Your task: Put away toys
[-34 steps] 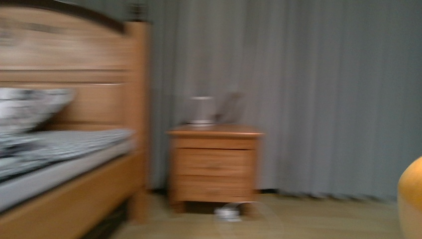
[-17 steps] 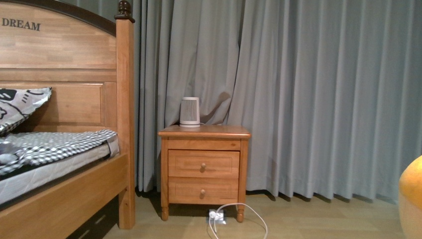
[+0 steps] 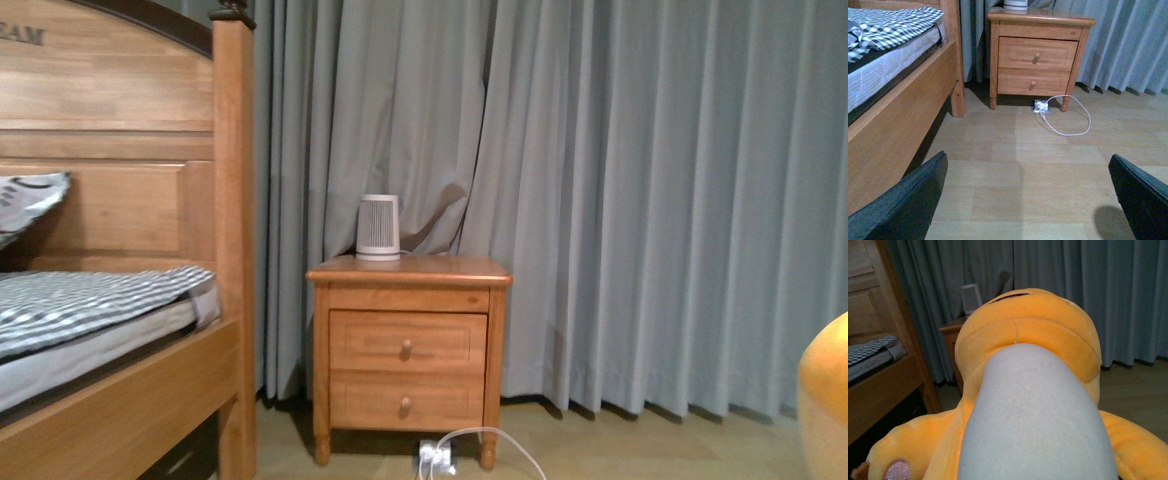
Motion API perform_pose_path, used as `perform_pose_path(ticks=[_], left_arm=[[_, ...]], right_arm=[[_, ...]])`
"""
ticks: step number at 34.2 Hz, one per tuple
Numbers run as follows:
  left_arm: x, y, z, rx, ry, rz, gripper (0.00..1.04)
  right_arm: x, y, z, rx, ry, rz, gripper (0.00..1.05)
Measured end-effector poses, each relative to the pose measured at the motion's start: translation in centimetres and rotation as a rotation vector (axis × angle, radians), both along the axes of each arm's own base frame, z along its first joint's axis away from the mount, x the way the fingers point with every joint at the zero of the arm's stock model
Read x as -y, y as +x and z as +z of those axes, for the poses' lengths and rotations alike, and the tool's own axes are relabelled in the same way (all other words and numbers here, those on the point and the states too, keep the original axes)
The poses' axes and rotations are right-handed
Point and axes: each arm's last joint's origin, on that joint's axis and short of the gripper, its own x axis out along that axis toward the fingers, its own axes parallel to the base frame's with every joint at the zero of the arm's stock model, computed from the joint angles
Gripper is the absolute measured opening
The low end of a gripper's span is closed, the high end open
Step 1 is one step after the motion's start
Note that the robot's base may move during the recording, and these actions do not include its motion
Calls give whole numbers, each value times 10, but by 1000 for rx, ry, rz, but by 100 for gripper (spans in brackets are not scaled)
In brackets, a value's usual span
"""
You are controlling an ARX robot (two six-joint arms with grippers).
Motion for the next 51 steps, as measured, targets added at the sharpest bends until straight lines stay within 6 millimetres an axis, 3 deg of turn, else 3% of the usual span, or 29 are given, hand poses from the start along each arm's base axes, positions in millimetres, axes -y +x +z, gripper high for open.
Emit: perform_pose_path(ticks=[51], left_arm=[[0, 0, 0, -1, 0, 0, 99]], right_arm=[[0, 0, 0, 0, 0, 1, 13]])
